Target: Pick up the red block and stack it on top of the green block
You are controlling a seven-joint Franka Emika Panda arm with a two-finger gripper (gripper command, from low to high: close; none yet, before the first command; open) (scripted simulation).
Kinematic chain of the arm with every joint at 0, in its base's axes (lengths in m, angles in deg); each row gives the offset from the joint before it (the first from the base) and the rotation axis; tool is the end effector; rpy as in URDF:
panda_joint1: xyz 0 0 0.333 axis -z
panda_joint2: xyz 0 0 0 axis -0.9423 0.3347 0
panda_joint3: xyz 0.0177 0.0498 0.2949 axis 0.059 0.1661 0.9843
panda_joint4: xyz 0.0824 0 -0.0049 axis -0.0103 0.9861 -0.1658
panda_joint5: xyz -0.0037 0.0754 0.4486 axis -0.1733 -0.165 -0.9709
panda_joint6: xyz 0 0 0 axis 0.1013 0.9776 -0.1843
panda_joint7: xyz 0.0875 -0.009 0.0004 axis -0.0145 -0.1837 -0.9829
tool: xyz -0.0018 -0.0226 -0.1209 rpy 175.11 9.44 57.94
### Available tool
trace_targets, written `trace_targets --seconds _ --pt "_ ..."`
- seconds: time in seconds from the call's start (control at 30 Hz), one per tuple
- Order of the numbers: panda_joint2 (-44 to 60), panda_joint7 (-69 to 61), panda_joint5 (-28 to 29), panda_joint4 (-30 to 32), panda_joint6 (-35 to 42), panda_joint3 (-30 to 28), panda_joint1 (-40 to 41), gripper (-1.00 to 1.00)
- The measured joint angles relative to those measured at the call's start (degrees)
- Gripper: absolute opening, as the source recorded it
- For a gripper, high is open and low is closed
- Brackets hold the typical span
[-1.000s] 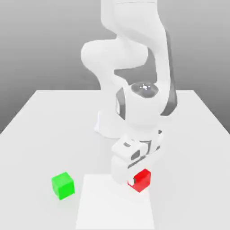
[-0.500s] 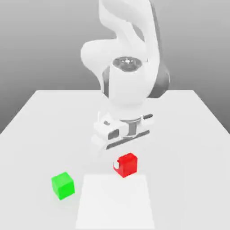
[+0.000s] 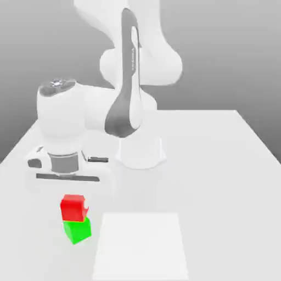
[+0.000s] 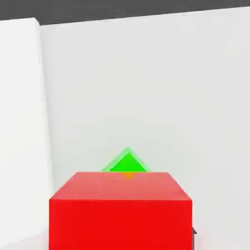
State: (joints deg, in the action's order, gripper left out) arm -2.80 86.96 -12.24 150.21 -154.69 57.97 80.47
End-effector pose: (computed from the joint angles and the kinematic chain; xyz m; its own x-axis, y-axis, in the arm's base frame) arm 0.3751 -0.1648 0.0896 0.6383 -0.7698 -0.0010 -0.7698 -0.6383 -0.0005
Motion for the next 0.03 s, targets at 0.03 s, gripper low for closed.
trace_targets --seconds 0.03 --pt "0.0 0.0 0.0 0.0 0.0 0.0 0.0 1.0"
